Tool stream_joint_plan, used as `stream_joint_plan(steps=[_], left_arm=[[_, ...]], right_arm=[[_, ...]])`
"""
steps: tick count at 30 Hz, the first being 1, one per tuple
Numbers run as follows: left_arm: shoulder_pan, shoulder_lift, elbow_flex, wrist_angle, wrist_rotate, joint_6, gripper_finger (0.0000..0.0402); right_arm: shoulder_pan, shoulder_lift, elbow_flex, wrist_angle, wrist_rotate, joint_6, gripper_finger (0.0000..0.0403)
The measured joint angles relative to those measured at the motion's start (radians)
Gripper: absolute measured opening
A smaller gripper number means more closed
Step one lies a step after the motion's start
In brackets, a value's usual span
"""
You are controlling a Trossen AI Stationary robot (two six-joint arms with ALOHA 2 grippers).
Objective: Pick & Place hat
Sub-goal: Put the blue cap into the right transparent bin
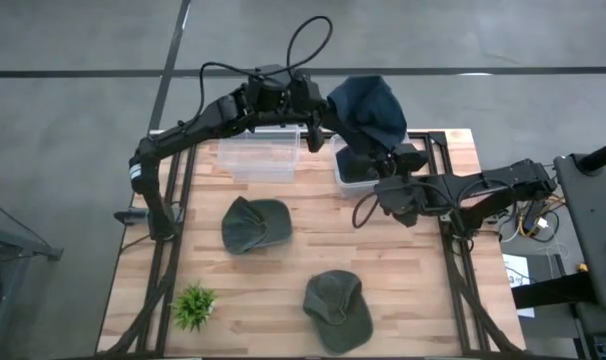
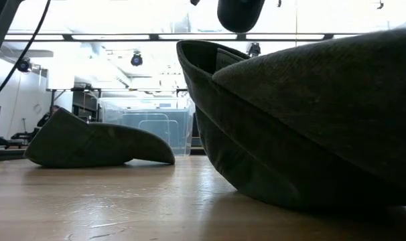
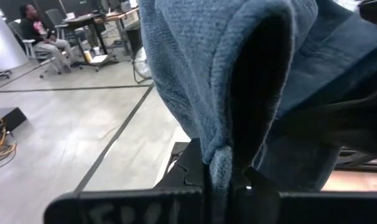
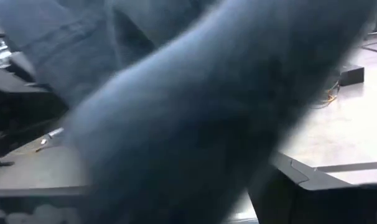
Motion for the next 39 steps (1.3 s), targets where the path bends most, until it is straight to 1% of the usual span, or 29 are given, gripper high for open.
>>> stream_joint_plan(steps=[3,6,9,13,14,19,32,35,39], left_arm=[[-0.009,0.000,0.000,0.001,0.000,0.000,0.0005],[-0.009,0.000,0.000,0.000,0.000,0.000,0.0005],[-0.009,0.000,0.000,-0.001,0.000,-0.001,0.0005],[-0.010,0.000,0.000,-0.013,0.000,-0.003,0.0006],[-0.010,0.000,0.000,-0.017,0.000,-0.002,0.0009],[-0.010,0.000,0.000,-0.025,0.001,-0.003,0.0024],[-0.009,0.000,0.000,-0.056,-0.002,0.009,0.0035],[-0.007,0.000,0.000,-0.077,-0.005,0.026,0.0047],[-0.007,-0.002,0.000,-0.101,-0.058,0.030,0.0073]], right_arm=[[-0.008,0.000,0.000,0.000,0.000,-0.001,0.0179],[-0.008,0.000,0.000,0.000,0.000,0.001,0.0158],[-0.008,0.000,0.000,0.001,0.000,-0.001,0.0116],[-0.008,0.000,0.000,0.001,-0.005,-0.016,0.0032],[-0.008,0.000,0.000,0.001,-0.005,-0.018,0.0022],[-0.008,0.000,0.000,0.001,-0.004,-0.012,0.0011],[-0.008,-0.009,0.004,-0.001,0.011,-0.010,0.0009],[-0.008,-0.027,-0.002,-0.002,0.019,-0.011,0.0009],[-0.008,-0.053,-0.015,-0.004,0.038,-0.010,0.0008]])
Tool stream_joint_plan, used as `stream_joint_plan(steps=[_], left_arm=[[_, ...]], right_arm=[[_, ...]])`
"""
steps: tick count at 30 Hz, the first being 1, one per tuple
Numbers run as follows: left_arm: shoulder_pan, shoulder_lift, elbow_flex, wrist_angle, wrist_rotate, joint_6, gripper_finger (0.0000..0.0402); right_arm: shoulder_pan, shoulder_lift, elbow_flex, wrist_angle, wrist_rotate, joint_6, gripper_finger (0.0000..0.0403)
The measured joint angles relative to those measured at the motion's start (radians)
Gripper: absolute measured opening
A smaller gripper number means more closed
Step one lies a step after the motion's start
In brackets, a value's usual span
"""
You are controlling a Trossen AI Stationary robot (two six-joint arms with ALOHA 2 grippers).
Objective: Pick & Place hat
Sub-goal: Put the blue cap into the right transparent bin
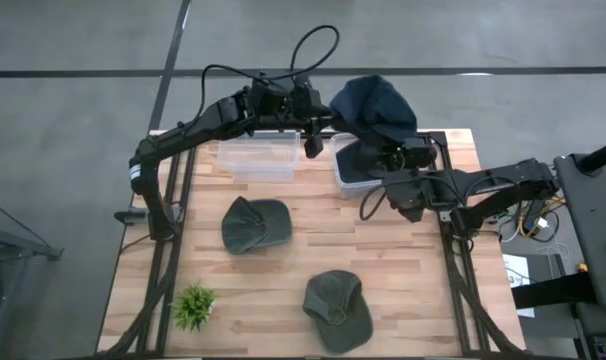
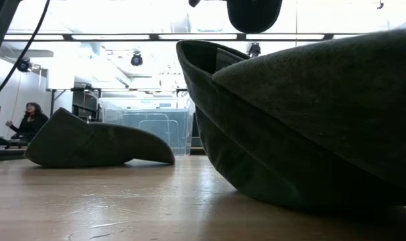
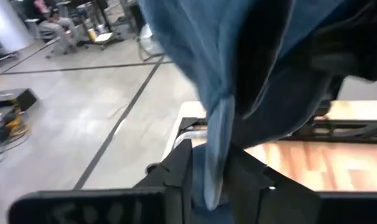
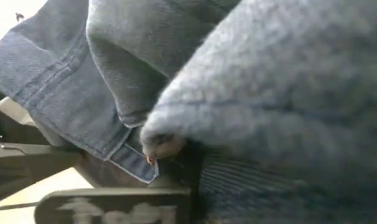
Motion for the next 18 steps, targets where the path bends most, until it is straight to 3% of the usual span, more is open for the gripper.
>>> stream_joint_plan(steps=[5,11,18], left_arm=[[0.000,-0.012,0.000,-0.060,-0.112,0.060,0.0100],[0.027,-0.052,0.000,-0.197,-0.269,0.103,0.0103],[0.129,-0.127,-0.077,-0.193,-0.177,0.015,0.0103]], right_arm=[[-0.004,-0.040,-0.028,-0.022,0.000,0.076,0.0008],[-0.032,-0.114,-0.120,-0.094,-0.004,0.411,0.0009],[-0.055,-0.127,-0.258,-0.076,-0.027,0.720,0.0010]])
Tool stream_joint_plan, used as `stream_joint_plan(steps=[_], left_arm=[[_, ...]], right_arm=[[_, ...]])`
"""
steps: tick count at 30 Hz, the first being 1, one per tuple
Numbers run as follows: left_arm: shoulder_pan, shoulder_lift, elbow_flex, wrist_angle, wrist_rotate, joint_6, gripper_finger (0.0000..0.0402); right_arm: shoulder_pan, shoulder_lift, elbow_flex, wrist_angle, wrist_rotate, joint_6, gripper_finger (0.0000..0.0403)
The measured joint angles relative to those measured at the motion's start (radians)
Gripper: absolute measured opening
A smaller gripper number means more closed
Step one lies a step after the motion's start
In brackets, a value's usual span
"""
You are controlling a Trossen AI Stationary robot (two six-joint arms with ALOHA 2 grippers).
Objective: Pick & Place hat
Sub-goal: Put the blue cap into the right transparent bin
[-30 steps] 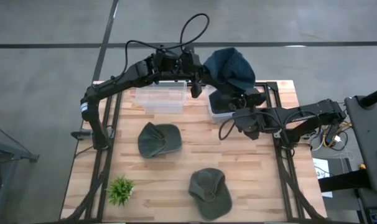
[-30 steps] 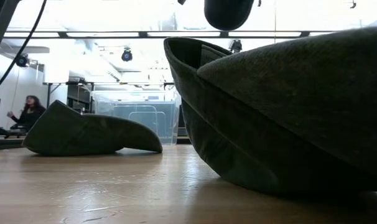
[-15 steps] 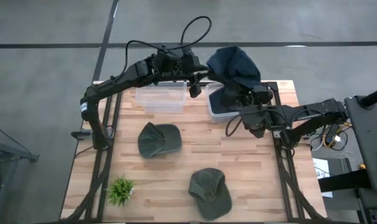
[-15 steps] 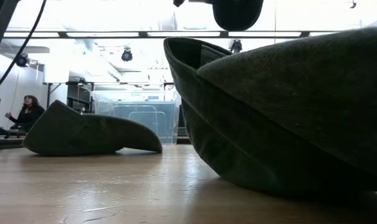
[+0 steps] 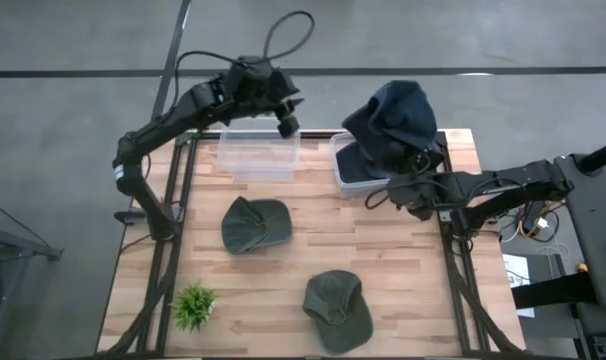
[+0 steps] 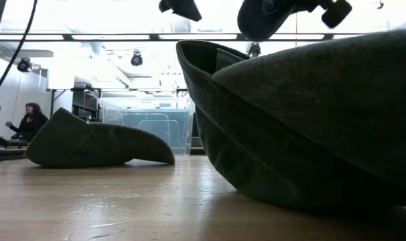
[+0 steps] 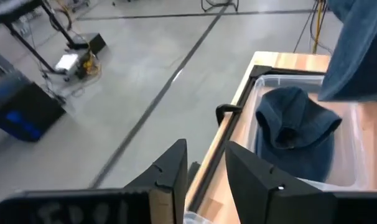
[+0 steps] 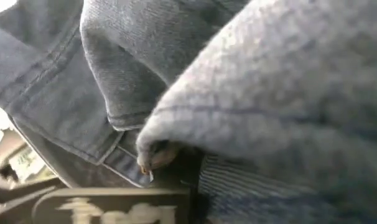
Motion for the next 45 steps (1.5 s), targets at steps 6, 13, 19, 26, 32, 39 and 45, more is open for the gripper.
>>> stream_joint_plan(steps=[6,13,19,26,32,39,45], left_arm=[[0.072,-0.111,-0.207,0.127,0.043,-0.025,0.0103],[0.137,-0.285,-0.525,0.469,0.068,-0.018,0.0103],[0.227,-0.414,-0.761,0.728,0.219,0.015,0.0103],[0.371,-0.500,-0.896,0.804,0.417,-0.076,0.0103],[0.400,-0.533,-0.946,0.812,0.419,-0.098,0.0103],[0.401,-0.541,-0.971,0.798,0.418,-0.095,0.0103],[0.401,-0.544,-0.972,0.773,0.418,-0.094,0.0103]], right_arm=[[-0.049,0.003,-0.125,0.171,-0.003,0.114,0.0010],[-0.095,0.060,-0.245,0.565,-0.009,0.040,0.0011],[-0.101,0.123,-0.251,0.600,-0.014,0.062,0.0011],[-0.102,0.139,-0.223,0.603,-0.014,0.032,0.0011],[-0.102,0.119,-0.232,0.594,-0.022,0.029,0.0011],[-0.102,0.105,-0.236,0.332,-0.183,0.309,0.0011],[-0.125,0.088,-0.154,-0.192,-0.390,0.744,0.0011]])
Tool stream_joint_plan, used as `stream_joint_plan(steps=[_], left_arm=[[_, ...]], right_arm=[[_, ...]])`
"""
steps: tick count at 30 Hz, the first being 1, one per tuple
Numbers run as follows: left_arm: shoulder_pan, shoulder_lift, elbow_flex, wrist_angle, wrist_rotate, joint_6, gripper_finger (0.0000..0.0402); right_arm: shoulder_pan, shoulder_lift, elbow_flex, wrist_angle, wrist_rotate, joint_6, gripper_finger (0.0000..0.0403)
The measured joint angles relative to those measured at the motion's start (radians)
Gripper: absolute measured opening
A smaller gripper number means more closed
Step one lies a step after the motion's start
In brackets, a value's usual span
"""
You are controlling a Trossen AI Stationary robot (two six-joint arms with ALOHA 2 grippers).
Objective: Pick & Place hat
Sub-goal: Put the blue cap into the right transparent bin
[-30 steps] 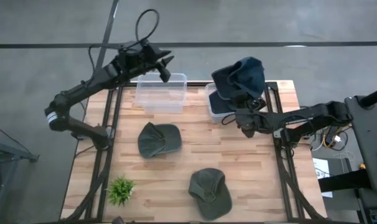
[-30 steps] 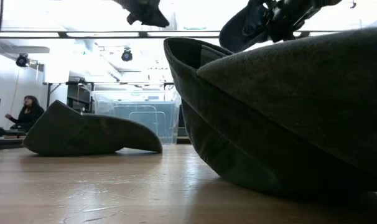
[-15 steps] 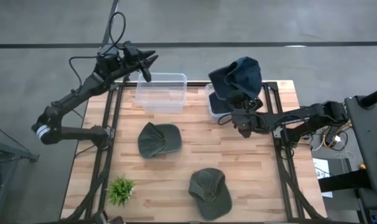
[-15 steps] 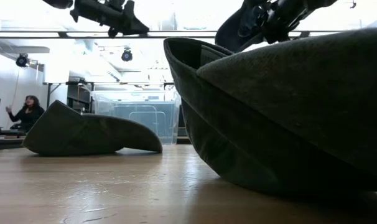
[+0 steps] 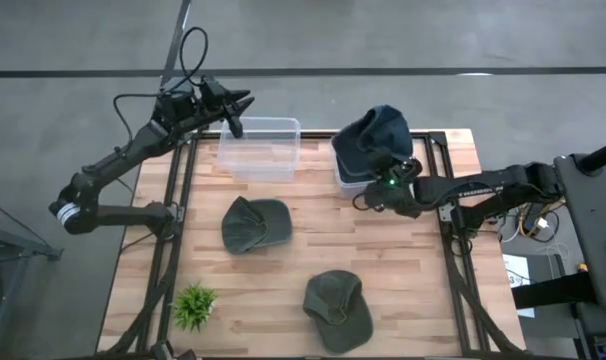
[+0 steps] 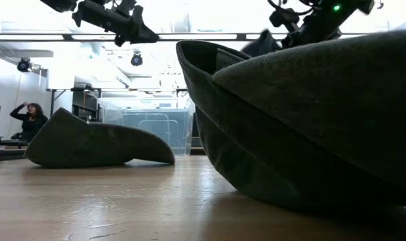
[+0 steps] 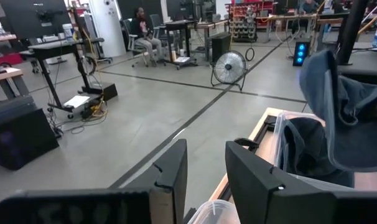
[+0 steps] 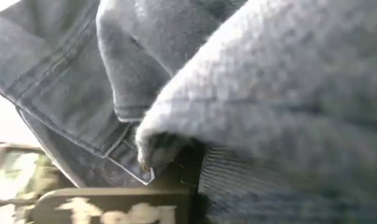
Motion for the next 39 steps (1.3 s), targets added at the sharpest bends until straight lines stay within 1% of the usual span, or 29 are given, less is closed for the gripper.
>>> stream_joint_plan(steps=[2,3,5,7,10,13,15,17,20,27,33,39], left_arm=[[0.000,-0.001,0.000,0.000,0.000,0.001,0.0103],[0.000,-0.001,0.000,0.000,0.000,0.004,0.0103],[0.000,-0.001,0.000,-0.001,0.000,0.015,0.0103],[-0.001,-0.001,0.000,0.000,0.000,0.018,0.0103],[-0.001,-0.001,0.000,0.002,0.000,0.018,0.0103],[-0.001,-0.001,0.000,0.005,0.000,0.018,0.0103],[-0.001,-0.001,0.000,0.005,-0.001,0.018,0.0103],[-0.001,-0.001,0.000,0.005,-0.001,0.013,0.0103],[-0.001,-0.001,0.000,0.009,-0.001,0.013,0.0103],[-0.001,-0.001,0.000,0.013,-0.001,0.004,0.0103],[-0.001,-0.002,0.000,0.033,-0.001,-0.019,0.0103],[-0.001,-0.045,0.000,0.033,-0.001,-0.052,0.0103]], right_arm=[[0.000,0.005,0.066,-0.210,-0.063,0.131,0.0011],[0.000,0.009,0.108,-0.301,-0.093,0.153,0.0011],[-0.014,0.009,0.184,-0.462,-0.192,0.160,0.0011],[-0.031,0.009,0.255,-0.586,-0.273,0.154,0.0011],[-0.056,0.011,0.326,-0.682,-0.281,0.150,0.0011],[-0.091,0.011,0.355,-0.704,-0.272,0.134,0.0011],[-0.114,0.011,0.359,-0.733,-0.313,0.129,0.0011],[-0.125,0.011,0.349,-0.720,-0.351,0.128,0.0011],[-0.122,0.013,0.332,-0.665,-0.338,0.125,0.0011],[-0.153,0.009,0.331,-0.661,-0.325,0.123,0.0011],[-0.183,0.002,0.332,-0.610,-0.333,0.126,0.0011],[-0.206,0.012,0.327,-0.523,-0.343,0.134,0.0011]])
